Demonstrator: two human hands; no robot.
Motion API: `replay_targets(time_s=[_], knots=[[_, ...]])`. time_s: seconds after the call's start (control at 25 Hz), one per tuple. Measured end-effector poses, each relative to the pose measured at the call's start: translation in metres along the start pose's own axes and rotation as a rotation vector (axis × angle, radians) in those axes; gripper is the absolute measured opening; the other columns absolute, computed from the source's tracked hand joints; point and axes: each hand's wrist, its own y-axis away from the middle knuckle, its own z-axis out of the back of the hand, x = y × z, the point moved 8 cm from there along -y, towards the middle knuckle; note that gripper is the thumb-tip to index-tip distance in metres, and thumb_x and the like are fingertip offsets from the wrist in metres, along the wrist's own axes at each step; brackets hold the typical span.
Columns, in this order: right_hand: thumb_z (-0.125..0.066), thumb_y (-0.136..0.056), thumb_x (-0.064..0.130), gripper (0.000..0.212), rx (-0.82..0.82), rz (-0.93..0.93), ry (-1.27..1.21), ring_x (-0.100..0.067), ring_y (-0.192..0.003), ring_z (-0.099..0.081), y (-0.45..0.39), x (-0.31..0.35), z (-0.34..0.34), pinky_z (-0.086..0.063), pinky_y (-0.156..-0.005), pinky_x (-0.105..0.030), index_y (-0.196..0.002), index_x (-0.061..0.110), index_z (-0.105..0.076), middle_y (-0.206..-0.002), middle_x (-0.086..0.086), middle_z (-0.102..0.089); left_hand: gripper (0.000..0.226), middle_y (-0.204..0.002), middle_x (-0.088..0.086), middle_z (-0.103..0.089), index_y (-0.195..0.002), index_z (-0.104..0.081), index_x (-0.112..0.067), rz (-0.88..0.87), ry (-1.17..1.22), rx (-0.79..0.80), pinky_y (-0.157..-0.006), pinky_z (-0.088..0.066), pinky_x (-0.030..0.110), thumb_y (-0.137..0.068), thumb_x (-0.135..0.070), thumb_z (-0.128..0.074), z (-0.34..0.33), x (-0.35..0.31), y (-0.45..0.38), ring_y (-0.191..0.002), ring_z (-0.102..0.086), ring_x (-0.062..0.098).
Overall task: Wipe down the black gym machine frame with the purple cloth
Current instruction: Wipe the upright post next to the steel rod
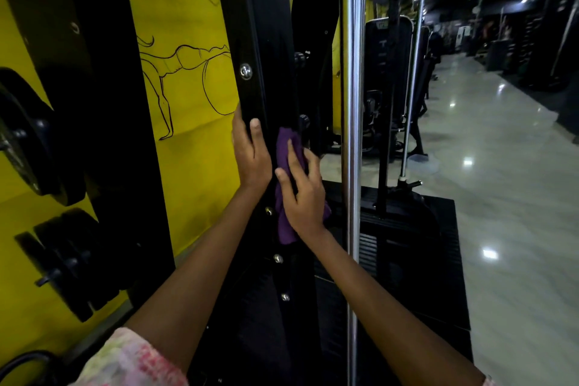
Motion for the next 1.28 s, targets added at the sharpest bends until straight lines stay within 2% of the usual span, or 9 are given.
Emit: replay_targets(time_s=[0.12, 0.24, 0.4, 0.48, 0.6, 0.72, 0.96, 1.16, 1.28], knots=[[-0.045, -0.099, 0.032, 0.045, 0.007, -0.094, -0.021, -0.015, -0.109, -0.052, -0.001, -0.03, 0.0, -0.046, -0.084, -0.024, -0.138, 0.01, -0.047, -0.124, -0.017, -0.049, 0.074, -0.118, 0.041, -0.05, -0.144, -0.032, -0.002, 0.076, -0.007, -0.019, -0.09, -0.041, 0.065, -0.093, -0.055, -0.024, -0.002, 0.018, 0.003, -0.108, -0.049, 0.057], [-0.047, -0.098, 0.028, 0.044, 0.002, -0.328, -0.091, -0.011, -0.103, -0.053, -0.049, -0.035, 0.0, -0.045, -0.074, -0.018, -0.14, 0.014, -0.046, -0.124, -0.012, -0.047, 0.075, -0.109, 0.043, -0.052, -0.141, -0.036, 0.001, 0.036, -0.033, -0.018, -0.084, -0.042, 0.065, -0.093, -0.055, -0.024, -0.002, 0.013, 0.002, -0.101, -0.05, 0.059], [-0.045, -0.098, 0.032, 0.046, -0.109, 0.091, -0.049, -0.012, -0.109, -0.051, -0.072, 0.034, 0.006, -0.043, -0.087, -0.014, -0.139, 0.011, -0.043, -0.123, -0.017, -0.051, 0.074, -0.103, 0.042, -0.055, -0.127, -0.044, 0.011, -0.016, -0.021, -0.013, -0.075, -0.043, 0.06, -0.092, -0.051, -0.025, 0.0, 0.012, -0.001, -0.093, -0.053, 0.057], [-0.039, -0.1, 0.034, 0.045, -0.108, 0.208, 0.012, -0.022, -0.112, -0.052, -0.053, 0.034, 0.004, -0.047, -0.09, -0.028, -0.138, 0.009, -0.043, -0.123, -0.018, -0.052, 0.075, -0.104, 0.043, -0.054, -0.129, -0.044, 0.01, -0.009, -0.02, -0.008, -0.076, -0.043, 0.063, -0.093, -0.053, -0.025, 0.0, 0.015, -0.001, -0.094, -0.052, 0.059], [-0.039, -0.099, 0.042, 0.05, -0.107, 0.058, -0.001, -0.016, -0.107, -0.053, -0.056, -0.003, 0.003, -0.054, -0.08, -0.037, -0.135, 0.009, -0.049, -0.123, -0.018, -0.052, 0.079, -0.107, 0.046, -0.049, -0.135, -0.042, 0.003, 0.022, -0.02, -0.004, -0.08, -0.04, 0.068, -0.094, -0.062, -0.021, -0.001, 0.021, 0.01, -0.098, -0.047, 0.063], [-0.037, -0.093, 0.045, 0.055, -0.094, -0.129, -0.056, -0.015, -0.095, -0.057, -0.098, -0.007, 0.003, -0.055, -0.067, -0.036, -0.136, 0.013, -0.05, -0.123, -0.015, -0.05, 0.081, -0.106, 0.046, -0.05, -0.134, -0.043, 0.004, 0.072, -0.016, -0.003, -0.08, -0.04, 0.067, -0.092, -0.062, -0.021, -0.002, 0.026, 0.011, -0.097, -0.048, 0.062], [-0.039, -0.1, 0.035, 0.045, -0.157, 0.27, 0.039, -0.02, -0.113, -0.05, -0.088, 0.036, 0.006, -0.044, -0.093, -0.028, -0.136, 0.01, -0.048, -0.125, -0.013, -0.05, 0.077, -0.105, 0.038, -0.056, -0.129, -0.046, 0.008, 0.044, -0.008, -0.02, -0.079, -0.043, 0.06, -0.093, -0.055, -0.022, 0.0, 0.02, 0.012, -0.094, -0.053, 0.054], [-0.045, -0.097, 0.033, 0.043, -0.121, -0.146, -0.052, -0.019, -0.097, -0.057, -0.13, 0.005, 0.004, -0.054, -0.073, -0.042, -0.135, 0.014, -0.052, -0.122, -0.012, -0.051, 0.07, -0.106, 0.043, -0.053, -0.133, -0.043, 0.007, 0.09, -0.02, -0.017, -0.082, -0.041, 0.063, -0.095, -0.049, -0.023, -0.001, 0.019, 0.014, -0.098, -0.05, 0.058], [-0.045, -0.097, 0.034, 0.045, -0.158, 0.007, -0.019, -0.02, -0.099, -0.058, -0.159, 0.046, 0.011, -0.052, -0.074, -0.029, -0.137, 0.014, -0.05, -0.122, -0.012, -0.052, 0.072, -0.12, 0.029, -0.057, -0.139, -0.038, -0.002, 0.056, 0.009, -0.013, -0.086, -0.044, 0.061, -0.095, -0.057, -0.02, 0.001, 0.019, 0.013, -0.108, -0.054, 0.047]])
